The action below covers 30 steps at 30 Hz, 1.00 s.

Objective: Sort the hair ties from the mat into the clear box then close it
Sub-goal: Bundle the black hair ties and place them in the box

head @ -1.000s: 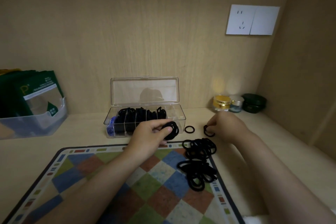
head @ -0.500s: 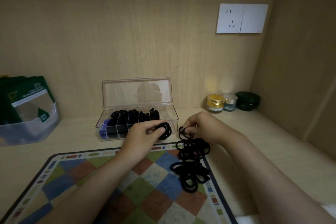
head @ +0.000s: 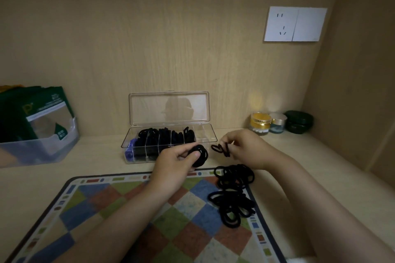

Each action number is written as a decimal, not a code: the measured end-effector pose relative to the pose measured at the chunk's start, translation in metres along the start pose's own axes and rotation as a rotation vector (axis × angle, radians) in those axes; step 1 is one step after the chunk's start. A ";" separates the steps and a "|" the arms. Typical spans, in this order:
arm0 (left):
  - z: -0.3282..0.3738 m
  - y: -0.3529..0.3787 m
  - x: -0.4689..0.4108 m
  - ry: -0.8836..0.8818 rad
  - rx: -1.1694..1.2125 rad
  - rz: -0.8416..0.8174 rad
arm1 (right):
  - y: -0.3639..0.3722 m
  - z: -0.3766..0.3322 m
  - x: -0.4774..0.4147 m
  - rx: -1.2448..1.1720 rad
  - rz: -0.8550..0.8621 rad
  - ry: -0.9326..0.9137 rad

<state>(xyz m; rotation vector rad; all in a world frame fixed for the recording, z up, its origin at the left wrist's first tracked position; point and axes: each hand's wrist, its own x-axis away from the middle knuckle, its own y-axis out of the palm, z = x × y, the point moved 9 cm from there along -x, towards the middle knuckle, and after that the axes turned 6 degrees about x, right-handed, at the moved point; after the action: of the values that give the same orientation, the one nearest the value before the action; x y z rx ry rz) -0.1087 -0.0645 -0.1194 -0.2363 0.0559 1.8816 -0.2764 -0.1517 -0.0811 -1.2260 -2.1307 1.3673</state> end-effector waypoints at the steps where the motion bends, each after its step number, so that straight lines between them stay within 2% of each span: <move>1: -0.001 -0.001 0.000 -0.012 0.023 0.016 | 0.002 -0.009 0.005 -0.212 -0.059 -0.016; 3: -0.003 -0.002 0.001 -0.037 0.076 0.037 | 0.012 -0.028 0.016 -0.506 -0.210 -0.037; 5: -0.006 0.001 0.002 -0.082 0.136 0.034 | 0.024 -0.039 0.021 -0.575 -0.301 -0.037; 7: -0.006 0.007 0.004 -0.124 0.213 0.002 | 0.031 -0.039 0.019 -0.496 -0.265 0.012; 10: -0.007 0.011 0.008 -0.171 0.298 -0.041 | 0.028 -0.033 0.014 -0.440 -0.093 0.098; 15: -0.009 0.014 0.010 -0.217 0.366 -0.085 | 0.019 -0.032 0.011 -0.307 0.110 0.122; 17: -0.005 0.015 0.009 -0.175 0.353 -0.094 | 0.016 -0.035 0.010 -0.244 0.160 0.113; 20: -0.004 0.012 0.008 -0.143 0.312 -0.066 | 0.016 -0.039 0.010 -0.176 0.166 0.067; 26: -0.003 0.001 0.004 -0.146 0.241 -0.029 | 0.007 -0.039 0.012 -0.355 0.031 0.012; 30: -0.003 -0.006 0.003 -0.147 0.227 0.005 | -0.008 -0.023 0.012 0.017 0.031 0.023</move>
<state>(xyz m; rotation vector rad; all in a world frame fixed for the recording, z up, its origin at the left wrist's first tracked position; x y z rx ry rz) -0.1031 -0.0600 -0.1229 0.0584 0.1689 1.8747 -0.2719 -0.1306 -0.0655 -1.2667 -2.0886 1.3746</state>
